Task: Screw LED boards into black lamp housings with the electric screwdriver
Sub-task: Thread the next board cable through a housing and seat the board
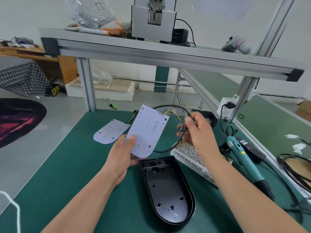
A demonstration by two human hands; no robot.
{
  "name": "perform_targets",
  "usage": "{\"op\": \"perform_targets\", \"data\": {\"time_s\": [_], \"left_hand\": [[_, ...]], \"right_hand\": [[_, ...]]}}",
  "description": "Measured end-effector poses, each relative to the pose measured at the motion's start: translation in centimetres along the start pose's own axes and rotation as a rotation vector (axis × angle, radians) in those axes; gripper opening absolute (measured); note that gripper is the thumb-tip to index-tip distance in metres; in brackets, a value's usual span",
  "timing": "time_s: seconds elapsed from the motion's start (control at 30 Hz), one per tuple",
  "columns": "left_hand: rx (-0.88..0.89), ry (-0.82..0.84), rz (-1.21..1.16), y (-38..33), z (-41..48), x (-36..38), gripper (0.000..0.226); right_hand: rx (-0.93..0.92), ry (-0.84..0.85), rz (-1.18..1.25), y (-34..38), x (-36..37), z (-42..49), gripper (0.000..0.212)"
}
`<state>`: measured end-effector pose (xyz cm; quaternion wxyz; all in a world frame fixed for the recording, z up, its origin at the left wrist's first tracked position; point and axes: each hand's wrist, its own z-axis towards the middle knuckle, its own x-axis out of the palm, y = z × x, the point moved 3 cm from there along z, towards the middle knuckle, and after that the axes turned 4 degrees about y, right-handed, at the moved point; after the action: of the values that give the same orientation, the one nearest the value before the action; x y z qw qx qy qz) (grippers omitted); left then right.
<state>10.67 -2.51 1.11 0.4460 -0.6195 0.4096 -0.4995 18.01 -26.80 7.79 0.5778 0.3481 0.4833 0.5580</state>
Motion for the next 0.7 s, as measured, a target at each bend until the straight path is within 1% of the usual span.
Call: {"op": "perform_targets", "data": {"time_s": [0.03,0.07,0.13,0.2,0.23,0.27,0.33,0.4,0.53,0.63,0.7], "left_hand": [[-0.007,-0.004,0.025,-0.1,0.0,0.0,0.031],[-0.018,-0.007,0.039,-0.1,0.0,-0.1,0.032],[-0.04,0.01,0.01,-0.1,0.0,-0.3,0.035],[-0.04,0.017,-0.078,-0.1,0.1,-0.4,0.034],[-0.036,0.008,-0.133,-0.2,0.0,-0.4,0.033],[-0.034,-0.001,-0.188,-0.2,-0.1,-0.4,0.031],[-0.044,0.001,-0.261,0.0,-0.3,-0.2,0.029],[-0.067,0.01,-0.27,0.2,-0.3,0.1,0.031],[-0.119,0.049,-0.277,0.5,-0.7,0.4,0.035],[-0.155,0.114,-0.308,0.6,-1.0,0.8,0.038],[-0.153,0.116,-0.353,0.5,-1.0,0.9,0.04]], "right_hand": [[-0.002,-0.051,0.046,0.2,-0.3,0.3,0.014],[-0.001,-0.092,0.102,0.5,-0.6,0.5,0.017],[0.009,-0.111,0.295,1.1,-0.8,0.7,0.019],[0.006,-0.061,0.506,1.5,-0.4,0.1,0.013],[0.014,-0.023,0.58,1.4,0.1,-0.4,0.012],[0.036,0.015,0.6,0.9,0.9,-1.0,0.012],[0.102,0.076,0.476,-0.8,2.5,-2.4,0.016],[0.143,0.095,0.336,-2.3,3.3,-3.3,0.018],[0.147,0.117,0.314,-3.2,2.9,-2.6,0.018],[0.111,0.059,0.189,-3.9,2.3,-1.9,0.015],[0.084,-0.008,0.148,-4.1,1.7,-1.5,0.014]]}}
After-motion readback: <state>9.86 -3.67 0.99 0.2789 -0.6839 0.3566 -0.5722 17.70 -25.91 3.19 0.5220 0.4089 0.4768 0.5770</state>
